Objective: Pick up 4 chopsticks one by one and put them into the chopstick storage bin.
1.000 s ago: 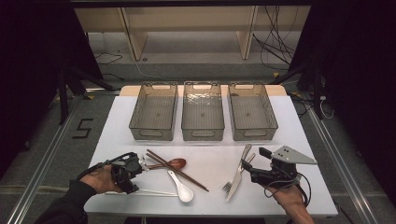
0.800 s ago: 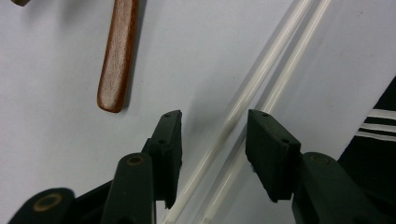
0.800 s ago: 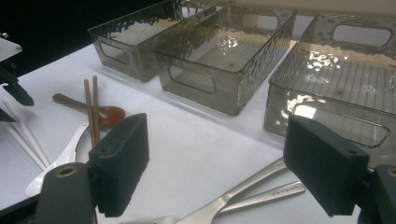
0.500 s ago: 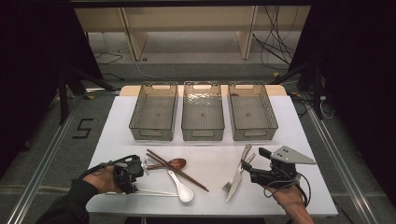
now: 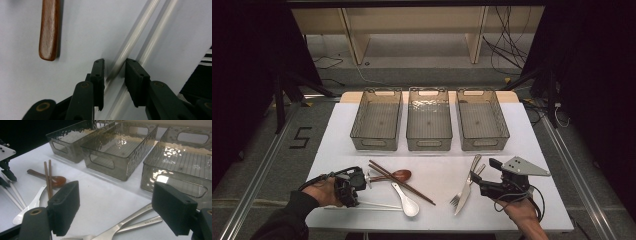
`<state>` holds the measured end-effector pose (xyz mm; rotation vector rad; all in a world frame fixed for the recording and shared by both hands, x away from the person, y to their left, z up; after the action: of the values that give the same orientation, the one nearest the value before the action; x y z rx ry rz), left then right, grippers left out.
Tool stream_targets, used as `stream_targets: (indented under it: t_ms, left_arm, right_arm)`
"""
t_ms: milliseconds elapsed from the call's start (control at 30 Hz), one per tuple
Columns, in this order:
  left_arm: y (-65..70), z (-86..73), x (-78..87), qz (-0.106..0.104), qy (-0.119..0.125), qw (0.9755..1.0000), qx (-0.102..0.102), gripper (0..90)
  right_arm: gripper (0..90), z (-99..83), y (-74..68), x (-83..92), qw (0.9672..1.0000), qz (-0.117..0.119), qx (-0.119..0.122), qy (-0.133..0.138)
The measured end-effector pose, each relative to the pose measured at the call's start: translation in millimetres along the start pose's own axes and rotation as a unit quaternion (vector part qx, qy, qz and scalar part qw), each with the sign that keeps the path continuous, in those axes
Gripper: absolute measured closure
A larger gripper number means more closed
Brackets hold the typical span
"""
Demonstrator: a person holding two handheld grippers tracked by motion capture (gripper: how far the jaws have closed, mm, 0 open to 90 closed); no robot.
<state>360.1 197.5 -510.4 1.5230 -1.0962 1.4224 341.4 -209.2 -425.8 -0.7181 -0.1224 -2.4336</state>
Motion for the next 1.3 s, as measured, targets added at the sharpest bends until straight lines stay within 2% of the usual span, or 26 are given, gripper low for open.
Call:
stream_targets:
  t_ms: [533, 633, 767, 1300]
  left_arm:
    - [-2.9, -5.2, -0.9, -0.013, -0.005, 0.9998, -0.015, 73.9]
    - [-2.6, -5.9, -1.2, -0.015, -0.003, 0.9998, -0.012, 74.4]
    - [-2.4, -6.7, -0.7, -0.013, -0.009, 0.9996, -0.023, 75.5]
    - [0.3, -7.9, -1.2, -0.016, -0.006, 0.9992, -0.036, 80.1]
  right_arm:
    - [23.7, -1.2, 0.7, -0.4, 1.0000, -0.002, -0.003, -0.005]
    - [23.7, -1.3, 0.8, -0.5, 1.0000, -0.003, -0.003, -0.005]
    - [23.7, -1.3, 1.1, -0.4, 1.0000, -0.004, -0.003, -0.006]
    - [23.8, -1.6, 1.4, -0.2, 1.0000, -0.005, -0.003, -0.008]
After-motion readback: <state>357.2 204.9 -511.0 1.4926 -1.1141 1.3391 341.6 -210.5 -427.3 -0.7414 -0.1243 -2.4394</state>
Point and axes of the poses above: each handheld gripper's, and its own axes: x roughly backward along the jaws, z roughly out of its top, y roughly to its right, the point moved 5 cm from there along -x, roughly forward along the jaws, and after that the axes turned 5 degrees about -y, right-handed, at the moved point
